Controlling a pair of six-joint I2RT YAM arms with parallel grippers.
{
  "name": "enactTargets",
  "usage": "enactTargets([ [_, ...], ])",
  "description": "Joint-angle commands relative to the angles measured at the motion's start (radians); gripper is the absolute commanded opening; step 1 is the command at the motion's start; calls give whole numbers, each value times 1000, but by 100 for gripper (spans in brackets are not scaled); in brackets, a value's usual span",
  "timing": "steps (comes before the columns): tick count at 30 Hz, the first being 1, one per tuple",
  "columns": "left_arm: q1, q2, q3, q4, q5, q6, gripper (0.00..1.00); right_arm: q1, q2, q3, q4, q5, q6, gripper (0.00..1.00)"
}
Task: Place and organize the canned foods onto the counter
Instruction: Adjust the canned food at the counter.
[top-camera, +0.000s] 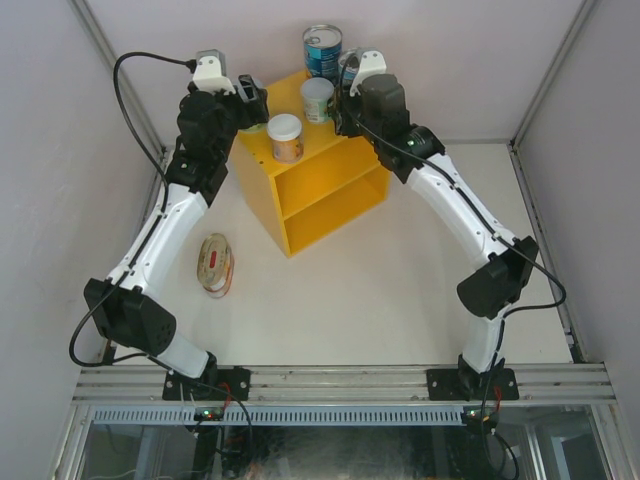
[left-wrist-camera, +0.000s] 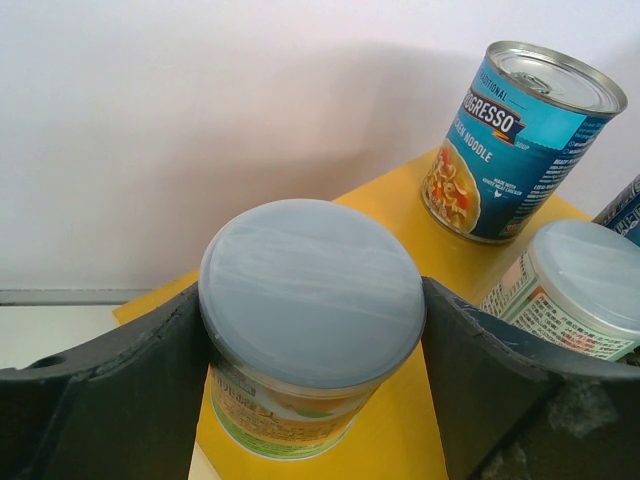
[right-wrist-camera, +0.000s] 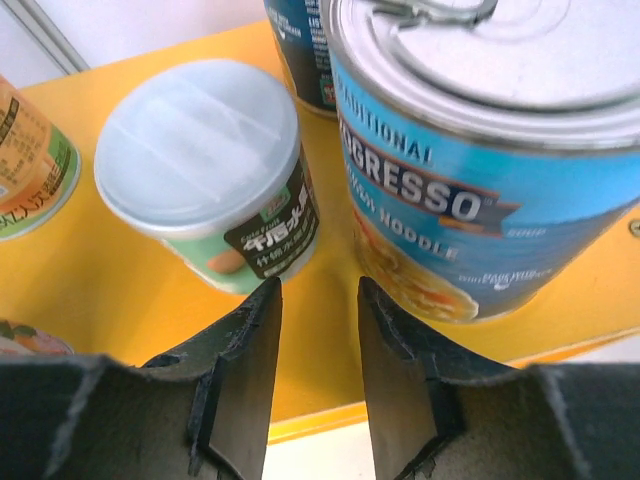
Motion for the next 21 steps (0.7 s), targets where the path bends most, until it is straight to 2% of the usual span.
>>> enactTargets([
  [1,6,-24,-36,-63,-24,-23,63,-6,35,87,38,-29,-9,37],
  [21,7,-43,-68,-43,13,-42,63,-3,222,302,40,-45,55,36],
])
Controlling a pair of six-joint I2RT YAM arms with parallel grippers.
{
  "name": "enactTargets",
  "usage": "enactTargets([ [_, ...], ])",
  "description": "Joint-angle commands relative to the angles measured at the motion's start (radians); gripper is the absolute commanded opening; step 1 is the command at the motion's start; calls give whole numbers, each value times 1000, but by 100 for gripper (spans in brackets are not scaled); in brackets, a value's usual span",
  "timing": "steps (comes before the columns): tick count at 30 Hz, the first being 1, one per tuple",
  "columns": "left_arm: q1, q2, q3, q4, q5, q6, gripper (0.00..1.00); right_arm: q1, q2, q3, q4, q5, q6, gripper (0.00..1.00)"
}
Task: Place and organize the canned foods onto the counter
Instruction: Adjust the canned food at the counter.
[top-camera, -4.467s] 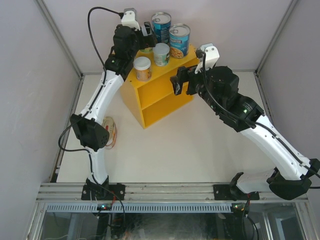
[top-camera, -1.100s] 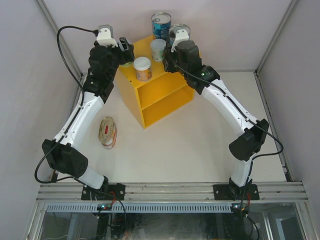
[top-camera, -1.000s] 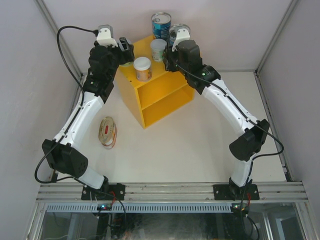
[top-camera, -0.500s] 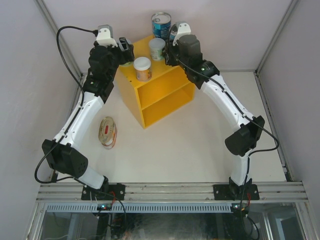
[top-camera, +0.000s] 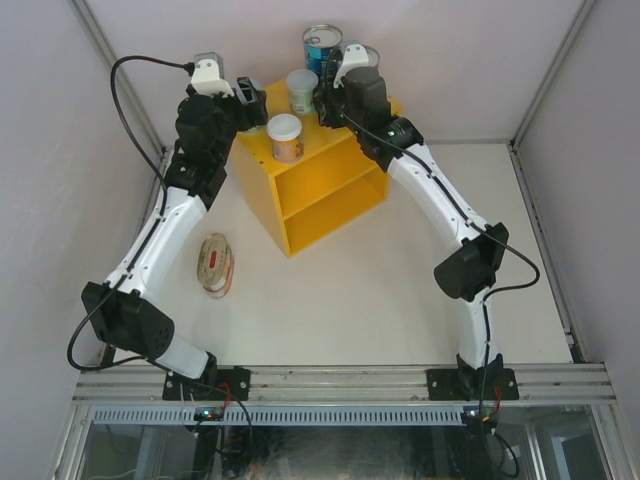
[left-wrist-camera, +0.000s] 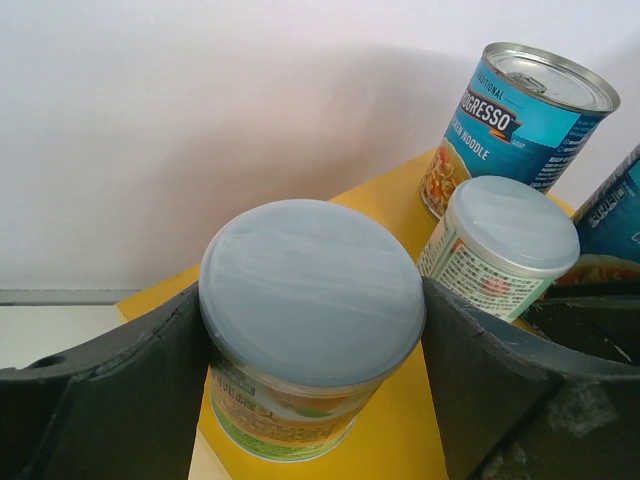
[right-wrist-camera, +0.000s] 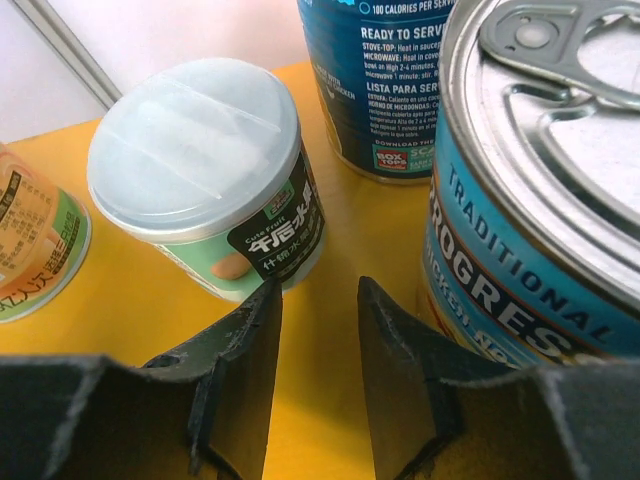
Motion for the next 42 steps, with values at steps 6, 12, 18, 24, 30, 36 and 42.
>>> enactTargets([
  [6,7,-18,-35,-57,39,-23,62,-2,64,114,54,-4,55,36],
  [12,7,-3,-23,-50,56,-30,62,4,74,138,56,13,56,36],
  [18,6,11,-10,-47,59,-29,61,29,4,41,88,60,30,36],
  [24,6,22,1,-47,62,-30,61,50,-57,-53,139,74,29,36],
  [30,8,29,10,-47,62,-30,60,81,-62,-52,150,70,16,36],
  [36,11,36,9,-34,87,-37,60,96,-44,-34,156,77,7,36],
  [42,11,39,2,-30,102,-43,60,94,-10,4,166,73,5,36],
])
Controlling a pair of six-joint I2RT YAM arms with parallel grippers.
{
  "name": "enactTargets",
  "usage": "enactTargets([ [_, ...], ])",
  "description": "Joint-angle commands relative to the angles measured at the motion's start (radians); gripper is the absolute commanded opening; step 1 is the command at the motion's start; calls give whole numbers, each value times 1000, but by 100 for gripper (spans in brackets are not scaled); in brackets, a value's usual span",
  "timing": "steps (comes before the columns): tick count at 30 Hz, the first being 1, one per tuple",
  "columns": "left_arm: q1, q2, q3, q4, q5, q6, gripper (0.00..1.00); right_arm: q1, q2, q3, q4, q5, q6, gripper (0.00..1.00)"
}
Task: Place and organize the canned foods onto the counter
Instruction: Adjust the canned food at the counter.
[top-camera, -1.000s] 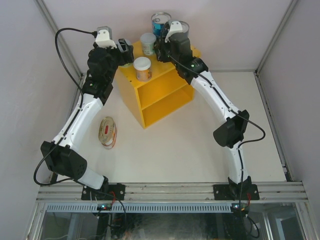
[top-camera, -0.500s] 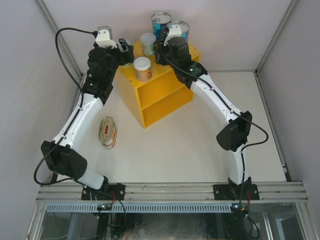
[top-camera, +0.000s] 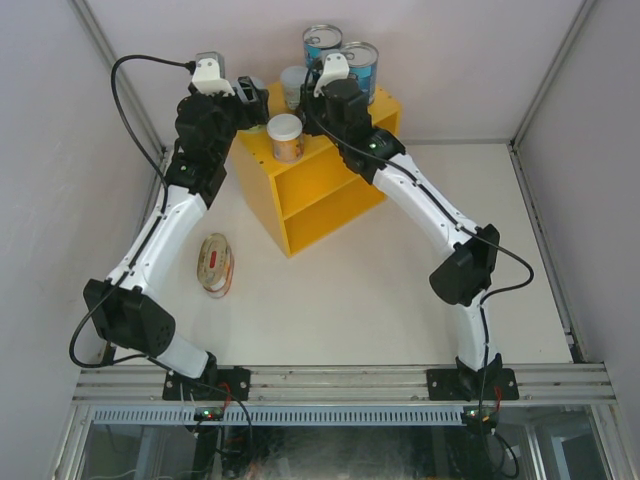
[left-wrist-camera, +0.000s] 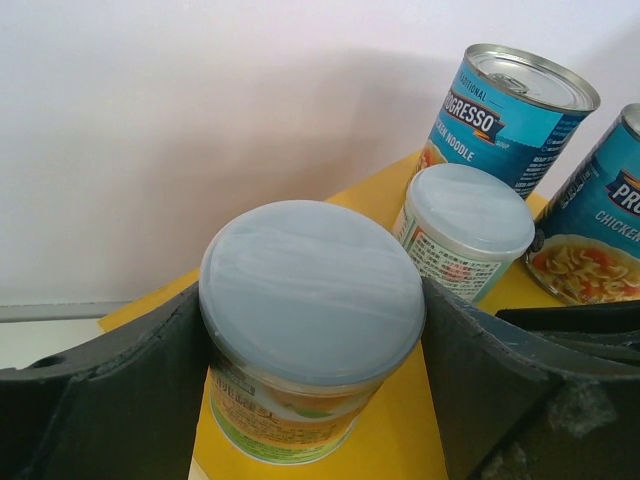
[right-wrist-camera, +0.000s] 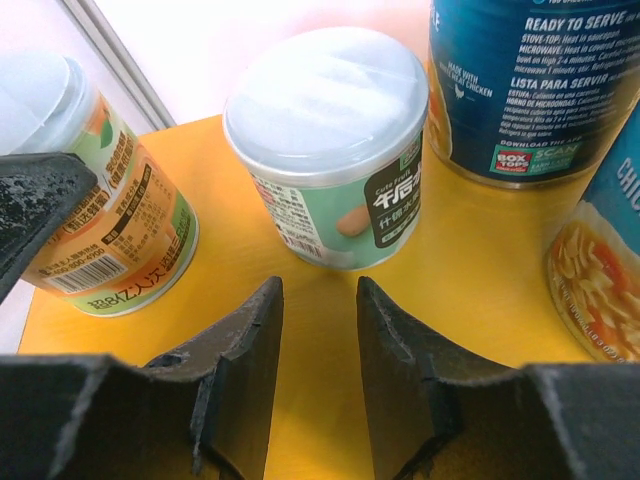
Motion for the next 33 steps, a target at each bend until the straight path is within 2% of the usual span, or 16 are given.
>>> enactTargets([
  [1,3,28,2,-61,43,-40,60,-1,0,66,50,12,-18,36],
  [14,3,7,-24,-58,48,-49,59,-23,125,196,57,21,-20,36],
  [23,3,4,-34,-55,58,-54,58,-33,155,208,99,39,-35,36],
  [29,4,-4,-40,-57,46,-58,57,-24,121,189,100,50,-51,35],
  [33,8,-19,-60,-60,19,-77,54,-15,32,79,135,77,-62,35],
])
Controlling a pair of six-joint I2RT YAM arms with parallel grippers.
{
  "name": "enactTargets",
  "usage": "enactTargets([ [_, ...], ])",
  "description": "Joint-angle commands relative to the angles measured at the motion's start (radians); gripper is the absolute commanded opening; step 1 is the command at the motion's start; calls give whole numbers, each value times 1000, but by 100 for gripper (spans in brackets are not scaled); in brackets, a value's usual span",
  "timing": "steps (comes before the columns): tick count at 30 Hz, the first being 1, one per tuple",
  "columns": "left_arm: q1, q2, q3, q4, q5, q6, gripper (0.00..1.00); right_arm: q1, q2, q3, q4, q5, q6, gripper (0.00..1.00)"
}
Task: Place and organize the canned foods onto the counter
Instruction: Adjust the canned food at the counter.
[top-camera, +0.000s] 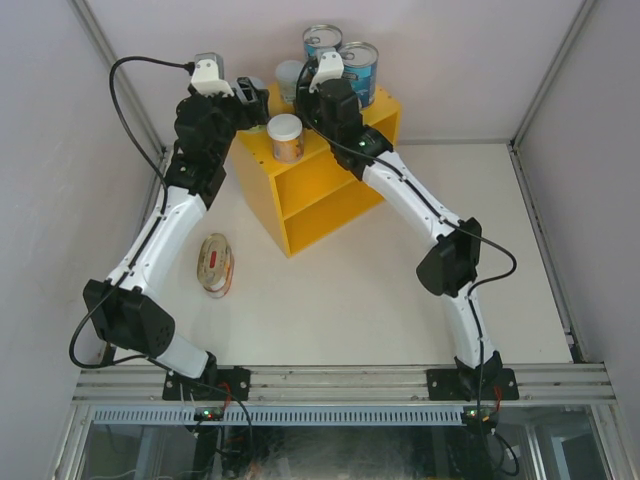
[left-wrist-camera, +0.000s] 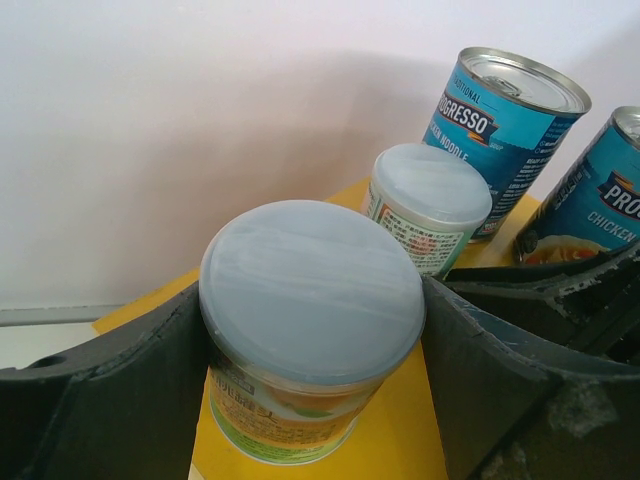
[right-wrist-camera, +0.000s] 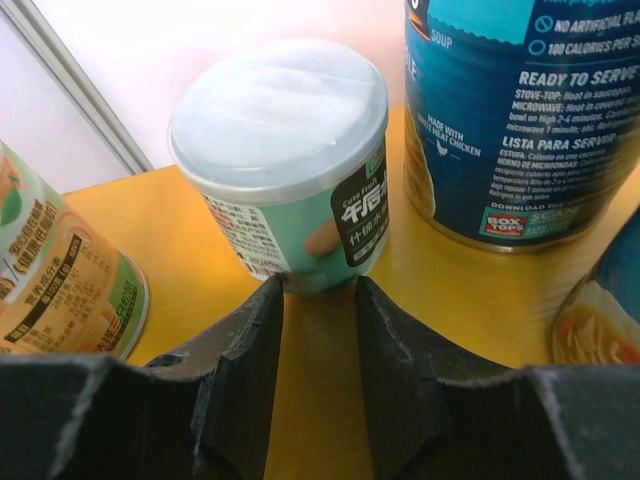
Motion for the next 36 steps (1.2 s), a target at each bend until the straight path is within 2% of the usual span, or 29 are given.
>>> enactTargets([
  [1,5,-22,-55,-78,-6,-73,54,6,-140,-91,78,48,-30,36],
  [9,13,-22,-69,-106,-24,-112,54,13,-267,-151,27,69,-53,42],
  [16,12,-22,-44,-131,-14,-115,54,54,-428,-251,-21,104,-72,61],
  [19,10,-21,-36,-139,-10,-101,56,81,-498,-307,-46,111,-80,74],
  [24,5,-18,-36,-148,-19,-70,59,152,-576,-372,-105,85,-86,83],
  [30,3,-5,-23,-178,-58,-49,65,214,-612,-440,-120,74,-54,87],
  [36,0,9,-14,-200,-93,-32,68,240,-587,-474,-98,75,-45,88],
])
